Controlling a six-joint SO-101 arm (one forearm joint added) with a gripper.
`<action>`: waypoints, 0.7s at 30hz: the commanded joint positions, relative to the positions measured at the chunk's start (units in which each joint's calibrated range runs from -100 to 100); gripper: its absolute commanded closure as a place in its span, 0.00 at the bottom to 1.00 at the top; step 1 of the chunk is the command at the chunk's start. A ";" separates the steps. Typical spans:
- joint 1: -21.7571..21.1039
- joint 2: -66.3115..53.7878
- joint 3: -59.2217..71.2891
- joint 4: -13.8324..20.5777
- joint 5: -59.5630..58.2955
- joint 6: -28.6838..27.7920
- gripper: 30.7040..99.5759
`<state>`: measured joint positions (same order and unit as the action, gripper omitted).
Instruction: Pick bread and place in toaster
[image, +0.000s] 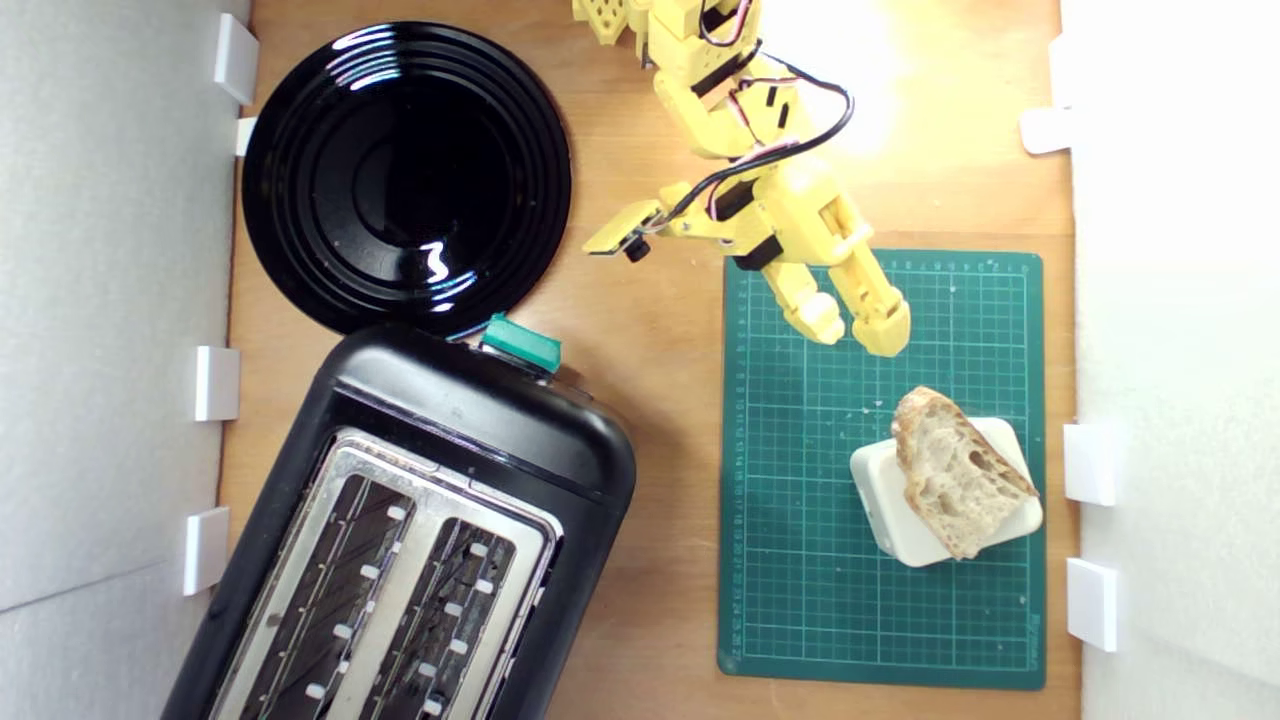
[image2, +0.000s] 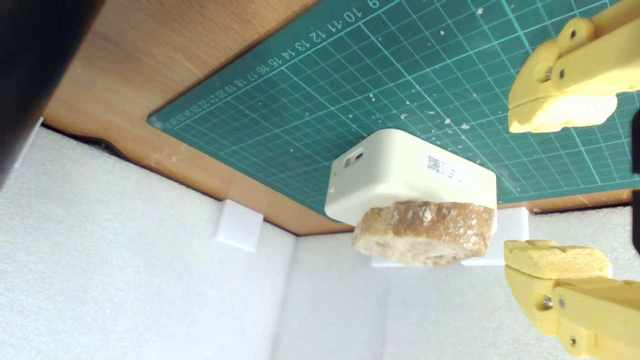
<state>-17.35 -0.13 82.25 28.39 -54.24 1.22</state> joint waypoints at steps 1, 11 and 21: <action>-0.54 1.12 -2.40 -0.83 -4.64 0.17 0.20; -0.95 9.61 -10.21 -0.92 -7.96 0.27 0.20; -5.22 17.01 -20.10 -6.54 -7.96 2.00 0.13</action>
<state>-20.09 16.17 65.70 24.48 -60.34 1.32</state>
